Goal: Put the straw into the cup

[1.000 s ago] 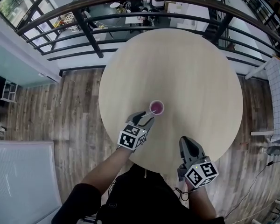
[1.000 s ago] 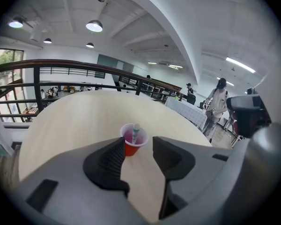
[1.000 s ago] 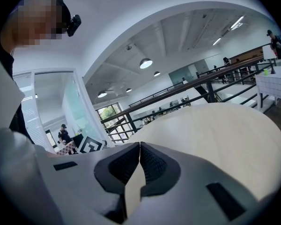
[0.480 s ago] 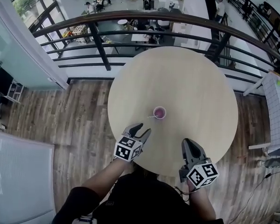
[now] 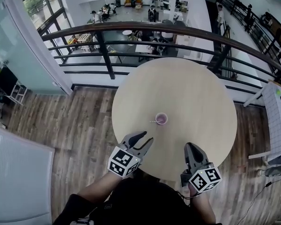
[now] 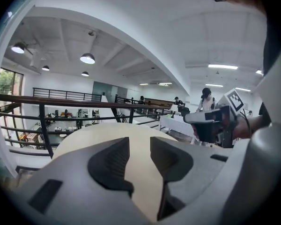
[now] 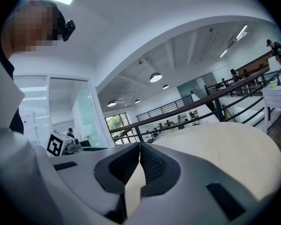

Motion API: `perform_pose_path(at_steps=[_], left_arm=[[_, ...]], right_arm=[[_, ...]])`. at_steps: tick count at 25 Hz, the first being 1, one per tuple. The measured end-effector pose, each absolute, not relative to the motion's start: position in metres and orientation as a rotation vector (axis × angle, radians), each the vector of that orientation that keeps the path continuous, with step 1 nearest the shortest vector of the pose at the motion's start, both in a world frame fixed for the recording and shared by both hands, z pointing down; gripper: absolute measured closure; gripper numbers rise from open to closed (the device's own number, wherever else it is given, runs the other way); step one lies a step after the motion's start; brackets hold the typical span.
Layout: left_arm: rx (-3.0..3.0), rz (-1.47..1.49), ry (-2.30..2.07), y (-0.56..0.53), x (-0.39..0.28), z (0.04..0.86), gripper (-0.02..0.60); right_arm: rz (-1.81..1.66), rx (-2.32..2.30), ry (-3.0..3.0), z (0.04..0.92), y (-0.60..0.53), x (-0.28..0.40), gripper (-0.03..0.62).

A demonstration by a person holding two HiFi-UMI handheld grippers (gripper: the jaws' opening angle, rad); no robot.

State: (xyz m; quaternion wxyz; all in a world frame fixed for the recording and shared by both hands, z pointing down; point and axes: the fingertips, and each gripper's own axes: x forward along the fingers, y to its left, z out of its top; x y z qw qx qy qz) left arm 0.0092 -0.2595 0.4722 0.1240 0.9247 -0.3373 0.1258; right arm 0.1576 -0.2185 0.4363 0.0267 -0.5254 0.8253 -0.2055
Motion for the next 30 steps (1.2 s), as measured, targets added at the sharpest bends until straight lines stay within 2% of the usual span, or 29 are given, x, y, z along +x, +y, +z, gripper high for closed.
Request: perform_pose_path(at_steps=[8, 12, 17, 30], left_arm=[[2.820, 0.202, -0.953, -0.238, 0.019, 0.404, 0.477], [2.889, 0.157, -0.964, -0.232, 0.017, 0.379, 0.536], [2.911, 0.127, -0.995, -0.230, 0.008, 0.369, 0.569], [2.902, 0.088, -1.035, -0.229, -0.006, 0.364, 0.575]], right_arm=[[-0.511, -1.604, 2.548, 0.397, -0.211, 0.155, 0.572], [-0.468, -1.591, 2.550, 0.385, -0.208, 0.153, 0.572], [-0.420, -1.577, 2.563, 0.375, -0.202, 0.149, 0.572], [-0.353, -1.570, 2.588, 0.369, -0.200, 0.145, 0.574]])
